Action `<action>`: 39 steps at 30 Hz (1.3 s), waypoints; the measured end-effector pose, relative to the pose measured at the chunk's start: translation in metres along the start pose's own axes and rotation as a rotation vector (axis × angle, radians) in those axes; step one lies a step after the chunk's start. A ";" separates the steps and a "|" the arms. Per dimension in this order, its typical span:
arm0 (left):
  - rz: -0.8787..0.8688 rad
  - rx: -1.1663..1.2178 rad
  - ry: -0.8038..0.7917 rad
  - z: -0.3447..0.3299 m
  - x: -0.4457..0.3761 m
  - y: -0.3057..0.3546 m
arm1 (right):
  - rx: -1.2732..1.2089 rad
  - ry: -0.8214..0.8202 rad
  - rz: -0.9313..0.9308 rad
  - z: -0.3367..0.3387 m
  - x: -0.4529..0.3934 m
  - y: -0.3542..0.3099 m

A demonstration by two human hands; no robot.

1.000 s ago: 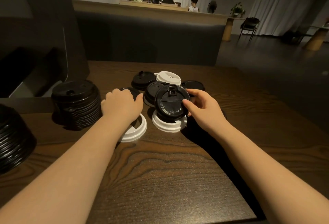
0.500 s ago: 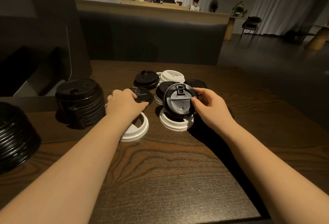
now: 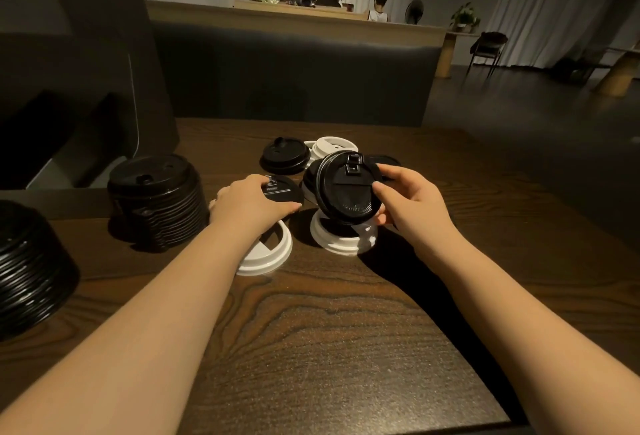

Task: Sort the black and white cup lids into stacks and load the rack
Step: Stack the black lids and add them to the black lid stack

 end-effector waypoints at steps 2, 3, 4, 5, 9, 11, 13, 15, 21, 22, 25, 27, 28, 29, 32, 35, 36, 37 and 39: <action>-0.040 0.015 0.057 0.000 0.002 0.002 | -0.063 -0.049 -0.024 -0.001 0.002 -0.001; -0.071 0.014 0.098 0.001 0.003 0.004 | -0.070 -0.066 -0.033 -0.001 0.002 -0.001; -0.108 0.011 0.142 0.002 0.004 0.005 | -0.065 -0.076 -0.041 -0.001 0.001 -0.001; -0.148 0.009 0.186 0.003 0.005 0.008 | -0.055 -0.076 -0.051 -0.002 0.001 0.000; -0.311 0.012 0.375 0.010 0.013 0.020 | -0.075 -0.025 -0.076 0.001 -0.001 0.000; -0.367 0.067 0.385 0.012 0.020 0.027 | -0.116 -0.004 -0.087 0.004 0.000 -0.003; -0.435 0.147 0.312 0.009 0.029 0.036 | -0.137 0.008 -0.089 0.007 0.000 -0.005; -0.513 0.177 0.236 0.002 0.039 0.046 | -0.154 0.003 -0.102 0.007 0.000 -0.004; -0.612 0.212 0.171 -0.016 0.049 0.056 | -0.194 -0.107 -0.201 0.000 0.003 -0.002; -0.610 0.218 0.167 -0.017 0.048 0.056 | -0.219 -0.124 -0.198 0.000 0.003 -0.002; -0.602 0.282 0.106 -0.016 0.048 0.057 | -0.267 -0.102 -0.163 0.001 0.004 -0.003; -0.568 0.430 0.028 -0.015 0.051 0.061 | -0.227 -0.044 -0.109 0.004 0.004 -0.005; -0.546 0.541 0.019 -0.013 0.053 0.064 | -0.211 -0.030 -0.086 0.006 0.003 -0.005; -0.524 0.659 0.038 -0.012 0.054 0.066 | -0.218 -0.028 -0.076 0.005 0.003 -0.006; -0.339 0.943 0.077 -0.015 0.045 0.061 | -0.193 -0.020 -0.032 0.003 0.004 -0.005; -0.165 1.074 0.019 -0.019 0.035 0.053 | -0.098 0.028 0.045 0.000 0.004 -0.003; -0.133 1.125 -0.007 -0.020 0.034 0.052 | -0.085 0.039 0.060 0.000 0.004 -0.002; -0.106 1.188 -0.030 -0.022 0.033 0.052 | -0.072 0.046 0.067 0.000 0.003 -0.002; -0.090 1.275 -0.071 -0.024 0.034 0.054 | -0.035 0.057 0.084 0.000 0.002 0.000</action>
Point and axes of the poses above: each hand's wrist, its own x-axis away from the middle knuckle, its own z-axis out of the back of the hand, y = z × x, the point moved 2 cm from there along -x, towards the middle knuckle, and after that the axes turned 10 degrees about -z, right-handed, at the moved point
